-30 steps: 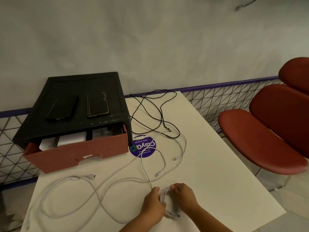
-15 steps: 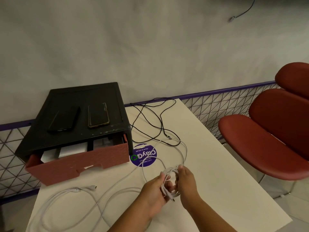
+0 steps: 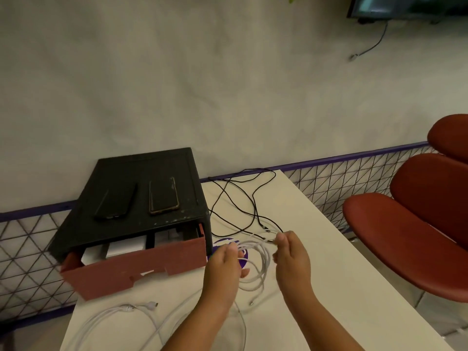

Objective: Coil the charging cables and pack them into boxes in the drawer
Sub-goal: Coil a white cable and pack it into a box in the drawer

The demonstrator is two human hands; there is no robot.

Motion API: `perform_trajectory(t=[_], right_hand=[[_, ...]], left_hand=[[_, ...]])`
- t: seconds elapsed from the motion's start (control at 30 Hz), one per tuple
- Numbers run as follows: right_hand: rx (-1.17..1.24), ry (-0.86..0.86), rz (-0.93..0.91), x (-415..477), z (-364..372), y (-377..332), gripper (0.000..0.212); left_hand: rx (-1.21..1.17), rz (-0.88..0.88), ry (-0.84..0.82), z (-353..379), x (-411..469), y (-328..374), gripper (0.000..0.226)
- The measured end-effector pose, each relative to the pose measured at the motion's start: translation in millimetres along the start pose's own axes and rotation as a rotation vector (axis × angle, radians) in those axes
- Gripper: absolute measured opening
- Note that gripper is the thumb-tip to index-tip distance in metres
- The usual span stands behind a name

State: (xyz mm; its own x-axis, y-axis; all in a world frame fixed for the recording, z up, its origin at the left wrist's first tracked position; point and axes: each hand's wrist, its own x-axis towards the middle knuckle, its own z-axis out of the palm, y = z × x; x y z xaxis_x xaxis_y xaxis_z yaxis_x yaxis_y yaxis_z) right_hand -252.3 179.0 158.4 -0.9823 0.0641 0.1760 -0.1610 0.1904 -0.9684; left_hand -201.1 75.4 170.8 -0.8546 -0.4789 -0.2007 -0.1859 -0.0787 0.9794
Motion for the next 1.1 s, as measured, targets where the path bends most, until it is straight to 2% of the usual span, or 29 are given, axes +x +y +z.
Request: perform_trajectory(t=[0.1, 0.23, 0.37, 0.47, 0.53, 0.67, 0.77, 0.87, 1.03, 1.1], right_hand=[[-0.029, 0.031, -0.136, 8.7, -1.8, -15.9, 0.031], [-0.068, 0.062, -0.229, 16.5, -4.0, -33.3, 0.026], [0.032, 0.161, -0.158, 25.1, -12.1, -43.5, 0.032], [0.053, 0.151, -0.142, 24.4, -13.0, -51.2, 0.031], [-0.019, 0.067, -0.176, 25.4, -18.2, -57.1, 0.029], [-0.375, -0.354, -0.175, 23.2, -34.4, -72.6, 0.025], [-0.197, -0.576, -0.073, 15.0, -36.7, -80.5, 0.021], [-0.058, -0.575, -0.043, 13.0, -36.2, -81.1, 0.02], [0.0, -0.623, -0.091, 4.5, -33.5, -85.8, 0.021], [-0.006, -0.601, -0.123, 0.7, -29.2, -87.9, 0.012]], left_hand=[[0.191, 0.149, -0.094, -6.6, -6.0, 9.1, 0.027], [0.213, 0.182, -0.212, -9.7, -6.9, 14.9, 0.013], [0.121, 0.225, -0.294, -13.1, -5.8, 30.7, 0.018], [-0.051, 0.245, -0.262, -16.0, -7.3, 46.1, 0.021], [-0.136, 0.241, -0.235, -18.6, -8.1, 53.7, 0.022], [-0.267, 0.216, -0.201, -28.4, -7.1, 64.6, 0.027], [-0.356, 0.202, -0.25, -32.1, -8.3, 67.9, 0.036], [-0.394, 0.189, -0.299, -32.1, -12.0, 69.2, 0.039], [-0.41, 0.146, -0.365, -32.6, -17.0, 71.4, 0.042], [-0.407, 0.134, -0.398, -30.8, -20.7, 72.0, 0.042]])
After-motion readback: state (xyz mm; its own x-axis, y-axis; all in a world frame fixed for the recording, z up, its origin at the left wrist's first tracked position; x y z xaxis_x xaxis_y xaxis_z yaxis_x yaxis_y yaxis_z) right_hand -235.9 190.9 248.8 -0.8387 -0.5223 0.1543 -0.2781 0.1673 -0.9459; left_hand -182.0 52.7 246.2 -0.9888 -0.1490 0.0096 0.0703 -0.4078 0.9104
